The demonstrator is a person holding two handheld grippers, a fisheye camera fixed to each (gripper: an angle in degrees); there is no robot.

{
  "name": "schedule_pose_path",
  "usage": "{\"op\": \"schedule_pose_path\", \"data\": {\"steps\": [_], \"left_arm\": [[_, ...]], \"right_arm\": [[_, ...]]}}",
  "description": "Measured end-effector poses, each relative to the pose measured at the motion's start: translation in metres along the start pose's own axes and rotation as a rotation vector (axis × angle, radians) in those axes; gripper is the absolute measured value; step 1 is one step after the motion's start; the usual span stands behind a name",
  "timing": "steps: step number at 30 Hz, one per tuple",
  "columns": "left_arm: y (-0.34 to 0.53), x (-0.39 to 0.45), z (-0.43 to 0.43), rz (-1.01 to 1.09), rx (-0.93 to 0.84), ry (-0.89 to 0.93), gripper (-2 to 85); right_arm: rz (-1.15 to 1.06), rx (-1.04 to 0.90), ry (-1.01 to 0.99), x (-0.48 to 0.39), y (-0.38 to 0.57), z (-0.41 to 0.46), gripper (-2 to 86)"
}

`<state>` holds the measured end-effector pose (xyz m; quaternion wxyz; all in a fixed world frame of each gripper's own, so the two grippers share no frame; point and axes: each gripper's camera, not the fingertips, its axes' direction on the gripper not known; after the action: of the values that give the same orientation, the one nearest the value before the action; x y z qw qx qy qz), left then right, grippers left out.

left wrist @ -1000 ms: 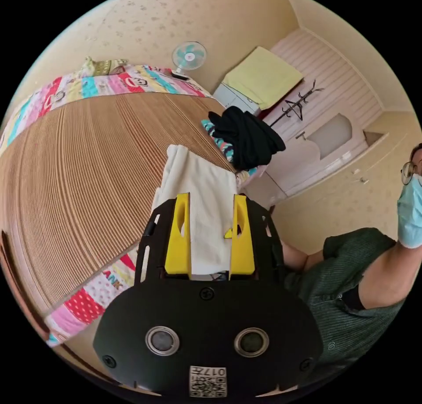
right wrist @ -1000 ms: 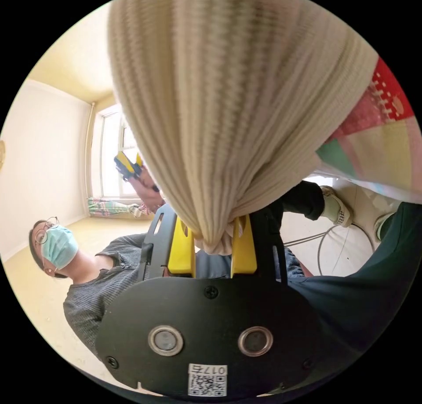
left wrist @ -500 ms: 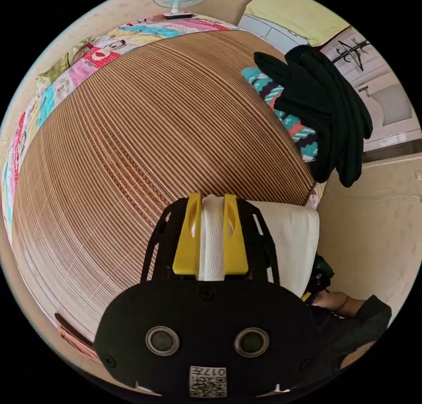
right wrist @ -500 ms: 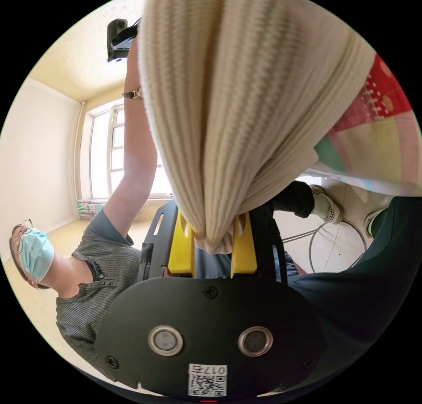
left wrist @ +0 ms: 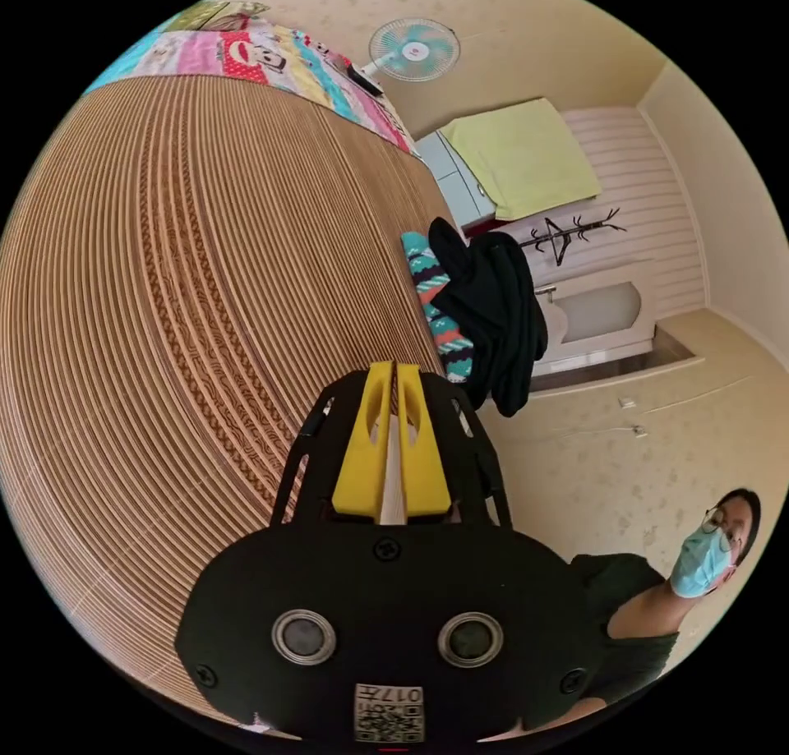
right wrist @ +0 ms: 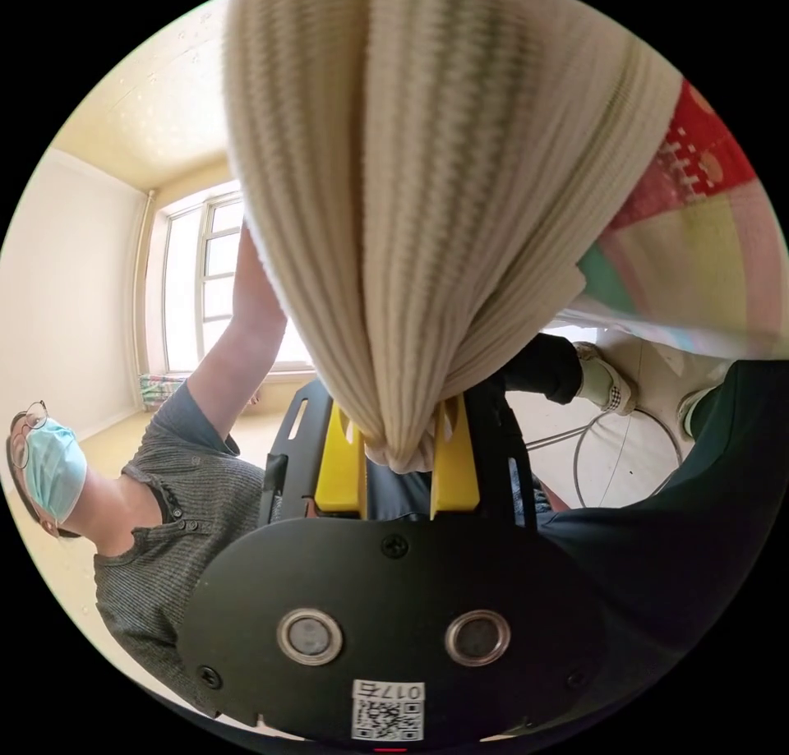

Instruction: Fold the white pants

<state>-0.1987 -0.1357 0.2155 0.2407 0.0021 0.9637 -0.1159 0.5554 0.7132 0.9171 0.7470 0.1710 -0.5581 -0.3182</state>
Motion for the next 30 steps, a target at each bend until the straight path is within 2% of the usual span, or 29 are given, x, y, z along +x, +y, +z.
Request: {"op": "schedule_pose_path", "data": {"steps": [2, 5, 11, 20, 22, 27, 30], "left_arm": [[0.001, 0.008, 0.014, 0.016, -0.064, -0.081, 7.5], [-0.002, 0.007, 0.038, -0.025, -0.225, -0.294, 8.2], [-0.001, 0.01, 0.04, 0.03, -0.289, -0.308, 8.0], [-0.002, 0.028, 0.053, 0.227, -0.479, -0.478, 2.0], [-0.006, 0.027, 0.04, 0.255, -0.46, -0.428, 0.3], [-0.014, -0.051, -0.049, 0.099, -0.216, 0.134, -0.9], [0.0, -0.119, -0.078, -0.079, -0.068, 0.304, -1.0]], "right_arm": [[0.002, -0.004, -0.004, 0.003, -0.003, 0.002, 14.0], [0.004, -0.006, -0.008, 0.006, -0.005, 0.004, 14.1], [0.007, -0.006, -0.012, 0.013, -0.011, 0.008, 14.2], [0.015, -0.01, -0.001, 0.024, -0.02, 0.014, 14.4], [0.015, -0.01, -0.003, 0.026, -0.022, 0.015, 14.4], [0.032, 0.013, -0.015, 0.039, -0.023, 0.017, 14.1], [0.032, 0.024, -0.009, 0.044, -0.026, 0.017, 13.7]]}}
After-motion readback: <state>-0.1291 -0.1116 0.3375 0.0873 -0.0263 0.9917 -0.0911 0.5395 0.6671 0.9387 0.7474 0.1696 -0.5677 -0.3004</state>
